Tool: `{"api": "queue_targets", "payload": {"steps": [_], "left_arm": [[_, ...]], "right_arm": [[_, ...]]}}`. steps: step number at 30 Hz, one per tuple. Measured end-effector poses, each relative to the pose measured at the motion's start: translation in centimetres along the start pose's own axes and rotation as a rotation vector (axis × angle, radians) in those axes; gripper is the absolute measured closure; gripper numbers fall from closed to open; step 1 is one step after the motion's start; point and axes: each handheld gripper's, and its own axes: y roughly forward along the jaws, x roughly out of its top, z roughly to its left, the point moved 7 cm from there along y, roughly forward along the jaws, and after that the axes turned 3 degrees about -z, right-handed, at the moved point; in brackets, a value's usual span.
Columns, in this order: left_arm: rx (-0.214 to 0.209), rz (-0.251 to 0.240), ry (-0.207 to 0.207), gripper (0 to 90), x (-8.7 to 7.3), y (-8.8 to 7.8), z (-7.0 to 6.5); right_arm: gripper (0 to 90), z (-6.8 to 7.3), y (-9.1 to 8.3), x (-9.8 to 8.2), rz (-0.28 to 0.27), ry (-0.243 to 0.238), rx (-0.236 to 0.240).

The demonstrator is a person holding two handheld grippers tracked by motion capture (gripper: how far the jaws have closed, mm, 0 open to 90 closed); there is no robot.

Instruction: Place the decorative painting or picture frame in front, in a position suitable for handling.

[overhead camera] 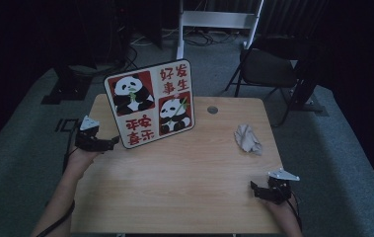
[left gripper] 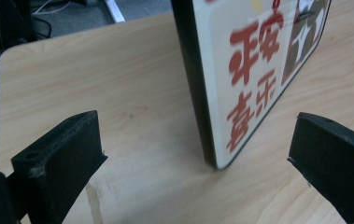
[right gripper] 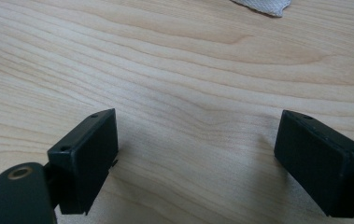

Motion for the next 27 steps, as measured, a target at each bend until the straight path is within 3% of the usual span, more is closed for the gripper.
{"api": "queue_targets", "payload": {"steps": [5,7,14,15,19,22,27], "left_arm": [[-0.022,-0.048,0.003,3.1,1.5,0.1,-0.2],[-0.037,-0.088,0.006,3.1,2.6,0.0,-0.5],[-0.031,-0.096,0.002,4.4,4.0,0.5,-0.3],[-0.016,-0.097,0.004,4.4,4.2,0.6,-0.1],[-0.042,-0.151,-0.002,5.2,5.2,1.0,0.2],[-0.05,-0.163,-0.013,6.0,5.5,1.3,0.3],[-0.045,-0.188,-0.031,14.9,6.3,1.8,1.1]], "right_arm": [[13.0,0.0,0.0,0.0,0.0,0.0,0.0],[13.1,0.0,0.0,0.0,0.0,0.0,0.0],[13.0,0.0,0.0,0.0,0.0,0.0,0.0],[13.0,0.0,0.0,0.0,0.0,0.0,0.0],[13.1,0.0,0.0,0.0,0.0,0.0,0.0],[13.1,0.0,0.0,0.0,0.0,0.0,0.0],[13.1,0.0,0.0,0.0,0.0,-0.003,0.002]]}}
